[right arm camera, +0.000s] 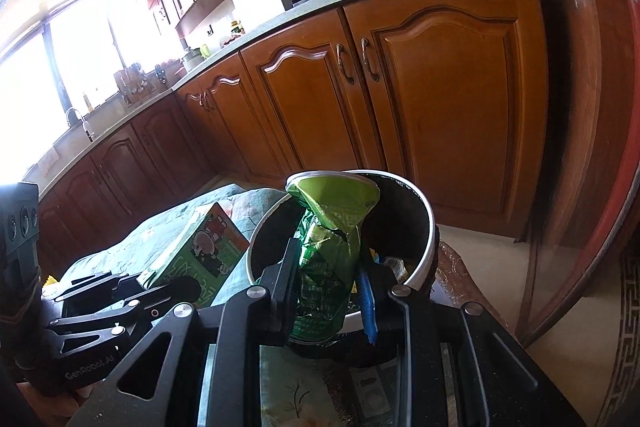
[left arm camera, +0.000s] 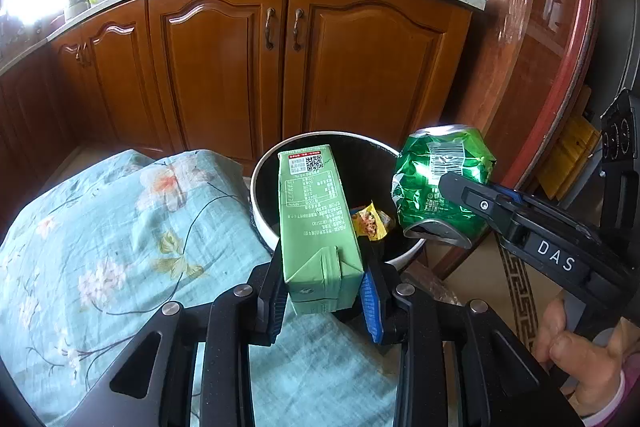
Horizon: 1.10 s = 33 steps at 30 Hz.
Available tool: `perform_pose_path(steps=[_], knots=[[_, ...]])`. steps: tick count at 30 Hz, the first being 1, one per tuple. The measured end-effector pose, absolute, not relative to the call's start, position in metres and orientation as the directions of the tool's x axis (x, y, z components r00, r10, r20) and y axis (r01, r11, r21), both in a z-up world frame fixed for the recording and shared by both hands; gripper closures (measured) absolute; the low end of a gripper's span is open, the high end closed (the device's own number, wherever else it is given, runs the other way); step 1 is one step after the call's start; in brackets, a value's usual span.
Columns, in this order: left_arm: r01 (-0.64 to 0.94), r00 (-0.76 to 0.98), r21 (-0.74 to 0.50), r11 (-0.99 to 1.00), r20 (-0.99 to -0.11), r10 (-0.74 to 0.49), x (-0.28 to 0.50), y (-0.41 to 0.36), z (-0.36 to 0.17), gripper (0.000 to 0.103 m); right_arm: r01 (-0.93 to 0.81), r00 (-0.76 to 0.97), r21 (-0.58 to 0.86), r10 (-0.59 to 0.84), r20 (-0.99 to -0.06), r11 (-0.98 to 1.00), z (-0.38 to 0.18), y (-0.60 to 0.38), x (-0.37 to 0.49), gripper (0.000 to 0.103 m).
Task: Collect trash
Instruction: 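Carry the carton and can over the bin while both tools open to drop them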
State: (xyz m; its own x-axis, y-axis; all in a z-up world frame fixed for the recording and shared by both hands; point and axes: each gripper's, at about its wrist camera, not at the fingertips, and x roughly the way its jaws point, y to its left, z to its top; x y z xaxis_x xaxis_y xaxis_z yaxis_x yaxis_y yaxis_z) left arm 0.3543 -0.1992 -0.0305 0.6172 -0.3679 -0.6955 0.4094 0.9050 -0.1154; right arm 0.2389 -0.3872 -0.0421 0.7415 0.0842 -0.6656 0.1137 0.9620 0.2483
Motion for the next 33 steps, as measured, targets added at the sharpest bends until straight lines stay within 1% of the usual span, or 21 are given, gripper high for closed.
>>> perform_pose_path(steps=[18,23,33], knots=[[0.416,0.57,-0.1,0.904,-0.746,-0.344,0.403,-0.231,-0.044,0.073,0.126,0.694,0.218,0.071,-0.716,0.968,-0.056,-0.405,0.276,0.077],[0.421,0.533,-0.119,0.899,-0.77,-0.351,0.417,-0.239,-0.049,0.073,0.13,0.676,0.214,0.072,-0.734,0.968,-0.061,-0.408,0.285,0.077],[0.426,0.51,-0.101,0.899,-0.794,-0.331,0.431,-0.248,-0.055,0.073,0.146,0.645,0.211,0.069,-0.761,0.966,-0.068,-0.413,0.3,0.077]])
